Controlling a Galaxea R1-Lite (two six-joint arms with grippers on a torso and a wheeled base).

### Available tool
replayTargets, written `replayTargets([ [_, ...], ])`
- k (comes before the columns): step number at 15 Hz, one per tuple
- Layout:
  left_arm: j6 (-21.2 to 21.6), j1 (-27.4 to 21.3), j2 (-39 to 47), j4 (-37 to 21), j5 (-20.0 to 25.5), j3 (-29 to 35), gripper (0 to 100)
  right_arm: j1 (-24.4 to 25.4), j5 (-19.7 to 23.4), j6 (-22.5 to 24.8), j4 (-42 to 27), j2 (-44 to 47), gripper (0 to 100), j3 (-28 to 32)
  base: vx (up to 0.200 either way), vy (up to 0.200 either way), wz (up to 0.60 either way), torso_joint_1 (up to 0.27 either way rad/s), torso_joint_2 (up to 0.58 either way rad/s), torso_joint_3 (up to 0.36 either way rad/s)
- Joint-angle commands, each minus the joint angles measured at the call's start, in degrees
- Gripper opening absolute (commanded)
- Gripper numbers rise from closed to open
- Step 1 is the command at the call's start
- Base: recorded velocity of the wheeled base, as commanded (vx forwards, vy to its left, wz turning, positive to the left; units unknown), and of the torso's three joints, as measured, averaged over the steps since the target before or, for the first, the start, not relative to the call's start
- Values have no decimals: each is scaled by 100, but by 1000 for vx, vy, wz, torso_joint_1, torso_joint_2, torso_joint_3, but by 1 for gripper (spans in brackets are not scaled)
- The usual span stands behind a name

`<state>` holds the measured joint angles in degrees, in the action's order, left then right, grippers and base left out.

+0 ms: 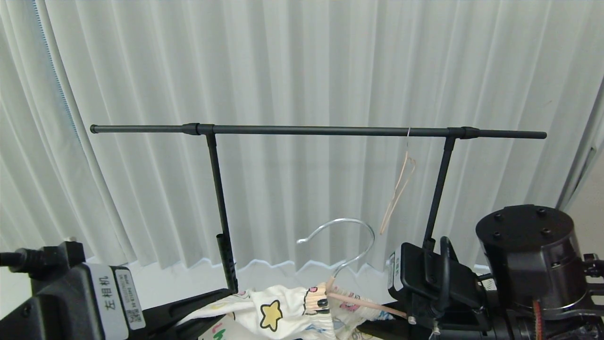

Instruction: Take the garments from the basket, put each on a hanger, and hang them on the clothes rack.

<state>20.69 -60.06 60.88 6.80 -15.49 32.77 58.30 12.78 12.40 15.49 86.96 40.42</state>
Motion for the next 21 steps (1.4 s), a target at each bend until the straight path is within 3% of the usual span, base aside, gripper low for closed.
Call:
replayTargets([
  [1, -3, 3, 3, 5, -6, -7, 0, 6, 6, 8, -3, -56, 0, 1, 0, 0, 0, 0, 0, 0],
  [3, 23, 3, 3, 5, -15, 1, 0, 6, -3, 8, -3, -144, 0, 1, 0, 0, 0, 0, 0, 0],
  [4, 23, 3, 3, -3, -15, 1, 100, 6, 6, 8, -11, -205, 0, 1, 0, 0, 0, 0, 0, 0],
  [10, -3, 12, -15, 5, -15, -16, 100, -81, -21, -18, -90, -689, 0, -35, 0, 0, 0, 0, 0, 0],
  [15, -30, 100, -234, 5, -15, -78, 100, -741, -30, -9, -653, -952, 0, -35, 0, 0, 0, 0, 0, 0],
  [17, -30, 267, -507, 5, -15, -368, 100, -1092, -82, 8, -1207, -1198, 0, -17, 0, 0, 0, 0, 0, 0],
  [21, -47, 575, -902, 5, -15, -798, 100, -1400, -82, 8, -1277, -1357, 0, 1, 0, 0, 0, 0, 0, 0],
])
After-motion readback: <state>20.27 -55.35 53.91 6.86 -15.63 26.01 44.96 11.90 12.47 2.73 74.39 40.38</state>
